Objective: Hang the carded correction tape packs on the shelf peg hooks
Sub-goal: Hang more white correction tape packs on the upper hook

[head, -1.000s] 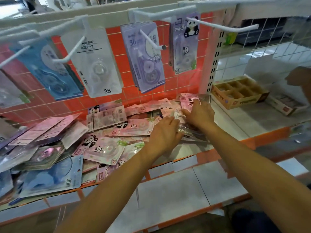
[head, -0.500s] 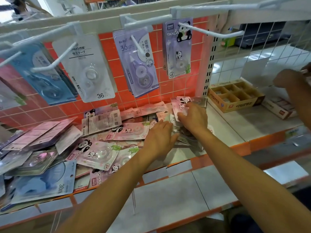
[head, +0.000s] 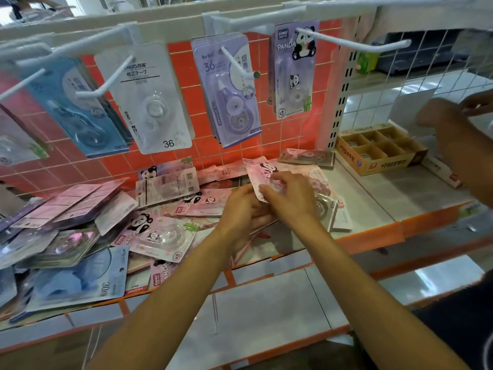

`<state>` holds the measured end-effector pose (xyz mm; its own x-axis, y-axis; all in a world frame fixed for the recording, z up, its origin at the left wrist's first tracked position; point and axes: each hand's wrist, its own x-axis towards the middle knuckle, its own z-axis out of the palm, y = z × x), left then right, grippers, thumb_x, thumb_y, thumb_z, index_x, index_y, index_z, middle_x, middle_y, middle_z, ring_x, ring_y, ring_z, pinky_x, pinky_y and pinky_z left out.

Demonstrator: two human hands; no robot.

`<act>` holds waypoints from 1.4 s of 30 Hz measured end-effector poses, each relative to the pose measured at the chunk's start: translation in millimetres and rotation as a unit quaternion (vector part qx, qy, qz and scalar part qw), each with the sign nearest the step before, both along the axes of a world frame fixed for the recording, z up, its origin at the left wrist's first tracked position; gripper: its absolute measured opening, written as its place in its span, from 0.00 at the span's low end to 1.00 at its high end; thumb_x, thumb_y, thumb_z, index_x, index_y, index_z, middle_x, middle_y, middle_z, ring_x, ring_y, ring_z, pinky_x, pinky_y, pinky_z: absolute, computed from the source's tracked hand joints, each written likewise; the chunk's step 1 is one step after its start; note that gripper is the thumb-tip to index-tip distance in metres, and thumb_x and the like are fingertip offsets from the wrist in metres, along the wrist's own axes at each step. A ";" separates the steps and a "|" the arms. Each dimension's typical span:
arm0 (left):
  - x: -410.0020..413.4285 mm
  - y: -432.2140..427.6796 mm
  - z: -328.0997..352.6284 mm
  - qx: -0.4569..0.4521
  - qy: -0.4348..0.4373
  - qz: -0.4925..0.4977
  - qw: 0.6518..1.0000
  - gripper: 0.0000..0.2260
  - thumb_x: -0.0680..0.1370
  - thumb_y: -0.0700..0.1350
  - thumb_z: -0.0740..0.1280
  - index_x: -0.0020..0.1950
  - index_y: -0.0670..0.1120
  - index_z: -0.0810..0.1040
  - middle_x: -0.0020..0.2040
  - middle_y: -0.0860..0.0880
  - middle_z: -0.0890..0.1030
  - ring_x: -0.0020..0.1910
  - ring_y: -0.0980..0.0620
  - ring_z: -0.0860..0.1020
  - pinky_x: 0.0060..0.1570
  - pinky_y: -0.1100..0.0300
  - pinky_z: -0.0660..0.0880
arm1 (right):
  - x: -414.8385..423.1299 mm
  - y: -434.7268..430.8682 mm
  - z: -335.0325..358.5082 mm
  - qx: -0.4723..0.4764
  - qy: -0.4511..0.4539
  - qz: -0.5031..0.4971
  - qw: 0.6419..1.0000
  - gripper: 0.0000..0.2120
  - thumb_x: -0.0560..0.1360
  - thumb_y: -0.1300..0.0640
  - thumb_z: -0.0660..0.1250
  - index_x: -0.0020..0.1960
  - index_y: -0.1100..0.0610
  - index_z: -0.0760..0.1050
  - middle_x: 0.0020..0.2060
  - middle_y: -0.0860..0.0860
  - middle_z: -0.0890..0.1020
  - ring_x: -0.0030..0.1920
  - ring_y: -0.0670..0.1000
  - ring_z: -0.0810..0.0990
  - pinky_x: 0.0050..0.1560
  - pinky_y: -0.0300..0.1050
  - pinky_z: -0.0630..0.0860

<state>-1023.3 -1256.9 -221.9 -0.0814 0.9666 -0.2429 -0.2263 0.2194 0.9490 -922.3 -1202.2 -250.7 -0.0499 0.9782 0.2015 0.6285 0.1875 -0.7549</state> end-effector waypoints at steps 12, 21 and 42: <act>-75.5 -52.1 -9.0 -0.006 -0.021 0.018 1.000 0.10 0.80 0.38 0.62 0.60 0.44 0.76 0.52 0.41 0.83 0.50 0.42 0.82 0.45 0.49 0.82 | -64.3 -58.7 15.4 0.021 0.082 0.059 0.995 0.11 0.78 0.53 0.62 0.49 0.56 0.82 0.45 0.51 0.81 0.48 0.50 0.77 0.47 0.44 0.70; -161.2 -101.5 -12.7 0.008 0.018 0.025 1.000 0.18 0.75 0.27 0.64 0.61 0.45 0.74 0.56 0.42 0.82 0.52 0.43 0.82 0.44 0.51 0.81 | -138.5 -98.6 23.5 -0.020 0.208 0.081 0.975 0.08 0.75 0.61 0.67 0.52 0.52 0.78 0.50 0.47 0.81 0.53 0.47 0.78 0.55 0.43 0.75; -305.3 -197.0 13.8 0.040 0.021 0.083 0.996 0.11 0.77 0.48 0.61 0.53 0.46 0.78 0.49 0.45 0.85 0.50 0.43 0.82 0.47 0.49 0.82 | -278.3 -158.2 90.5 -0.018 0.366 0.216 0.905 0.10 0.79 0.56 0.63 0.46 0.60 0.79 0.40 0.55 0.83 0.39 0.47 0.79 0.37 0.38 0.74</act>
<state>-1328.6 -1453.9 -208.0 -0.2501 0.9553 -0.1579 -0.2134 0.1047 0.9713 -1200.6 -1360.4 -160.2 -0.2955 0.9058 0.3038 -0.1681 0.2637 -0.9498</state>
